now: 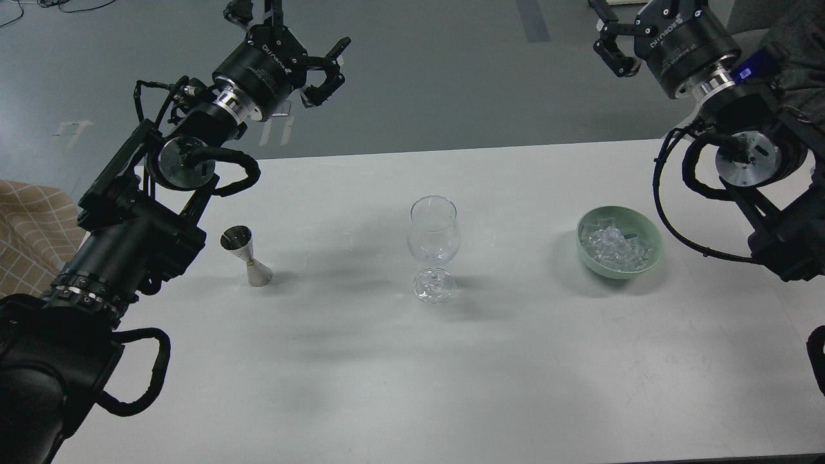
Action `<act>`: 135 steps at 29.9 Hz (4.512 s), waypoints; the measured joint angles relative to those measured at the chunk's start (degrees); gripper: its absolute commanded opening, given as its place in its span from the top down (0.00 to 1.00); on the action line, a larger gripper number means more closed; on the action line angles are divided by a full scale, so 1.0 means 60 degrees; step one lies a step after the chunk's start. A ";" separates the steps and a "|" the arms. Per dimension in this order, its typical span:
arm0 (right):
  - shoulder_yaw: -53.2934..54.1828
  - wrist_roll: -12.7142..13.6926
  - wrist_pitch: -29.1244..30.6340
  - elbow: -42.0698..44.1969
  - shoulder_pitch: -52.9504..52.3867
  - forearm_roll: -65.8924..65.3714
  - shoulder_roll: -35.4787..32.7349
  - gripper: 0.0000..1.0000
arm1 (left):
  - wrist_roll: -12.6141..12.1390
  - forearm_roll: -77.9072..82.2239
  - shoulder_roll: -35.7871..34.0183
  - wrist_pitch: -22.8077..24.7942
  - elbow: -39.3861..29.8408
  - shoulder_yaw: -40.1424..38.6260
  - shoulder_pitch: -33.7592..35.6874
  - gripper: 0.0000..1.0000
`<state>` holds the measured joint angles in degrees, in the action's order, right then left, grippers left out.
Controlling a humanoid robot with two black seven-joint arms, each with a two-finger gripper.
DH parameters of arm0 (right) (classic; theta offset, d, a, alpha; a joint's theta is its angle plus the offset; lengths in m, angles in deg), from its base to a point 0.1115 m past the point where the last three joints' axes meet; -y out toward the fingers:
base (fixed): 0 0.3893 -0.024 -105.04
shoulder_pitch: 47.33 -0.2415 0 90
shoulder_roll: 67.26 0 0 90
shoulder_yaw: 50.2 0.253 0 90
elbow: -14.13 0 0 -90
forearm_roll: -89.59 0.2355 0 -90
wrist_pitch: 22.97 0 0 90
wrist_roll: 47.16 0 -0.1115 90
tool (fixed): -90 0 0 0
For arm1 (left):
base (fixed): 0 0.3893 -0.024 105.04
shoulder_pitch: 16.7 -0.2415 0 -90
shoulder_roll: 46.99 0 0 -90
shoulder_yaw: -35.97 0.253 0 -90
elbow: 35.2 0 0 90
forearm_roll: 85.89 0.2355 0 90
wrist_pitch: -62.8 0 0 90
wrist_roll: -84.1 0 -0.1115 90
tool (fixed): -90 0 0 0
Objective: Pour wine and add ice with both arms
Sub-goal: 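Lower the left gripper toward the metal jigger, then close the left gripper around the metal jigger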
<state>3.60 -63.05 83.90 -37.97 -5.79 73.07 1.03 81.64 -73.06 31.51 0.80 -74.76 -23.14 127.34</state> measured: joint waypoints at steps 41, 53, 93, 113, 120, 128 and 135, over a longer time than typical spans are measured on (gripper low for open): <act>-0.0058 0.0079 -0.0060 -0.0006 -0.0033 -0.0014 -0.0121 0.00 | -0.3086 -0.3827 -0.3110 -0.0658 -0.3181 -0.0196 -0.1157 0.05; -0.0129 0.0088 -0.0058 0.0014 0.0015 -0.0041 0.0032 0.00 | -0.2757 -0.4786 -0.5562 -0.1009 -0.7531 -0.2384 -0.6168 0.05; -0.0756 0.0116 -0.0410 0.0042 0.0314 -0.0146 -0.0256 0.00 | -0.3409 -0.2907 -0.0727 -0.1363 -0.5295 -0.4992 -1.0181 0.02; -0.0765 0.0116 -0.0492 0.0042 0.0403 -0.0148 -0.0388 0.00 | -0.4258 -0.2901 -0.0062 -0.1433 -0.3960 -0.5094 -0.8958 0.04; -0.0765 0.0116 -0.0495 0.0042 0.0419 -0.0148 -0.0481 0.00 | -0.4258 -0.2896 0.0343 -0.1442 -0.3060 -0.5046 -0.8159 0.04; -0.0764 0.0116 -0.0496 0.0029 0.0559 -0.0148 -0.0535 0.00 | -0.4258 -0.2831 0.0346 -0.1345 -0.2400 -0.4963 -0.7700 0.02; -0.0764 0.0116 -0.0513 0.0030 0.0572 -0.0149 -0.0520 0.00 | -0.4033 -0.2501 0.0426 -0.1135 -0.1773 -0.4958 -0.7314 0.11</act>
<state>-0.99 -62.36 80.82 -37.79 -2.36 72.18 -2.10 57.45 -88.07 34.07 -6.01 -85.40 -52.89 83.46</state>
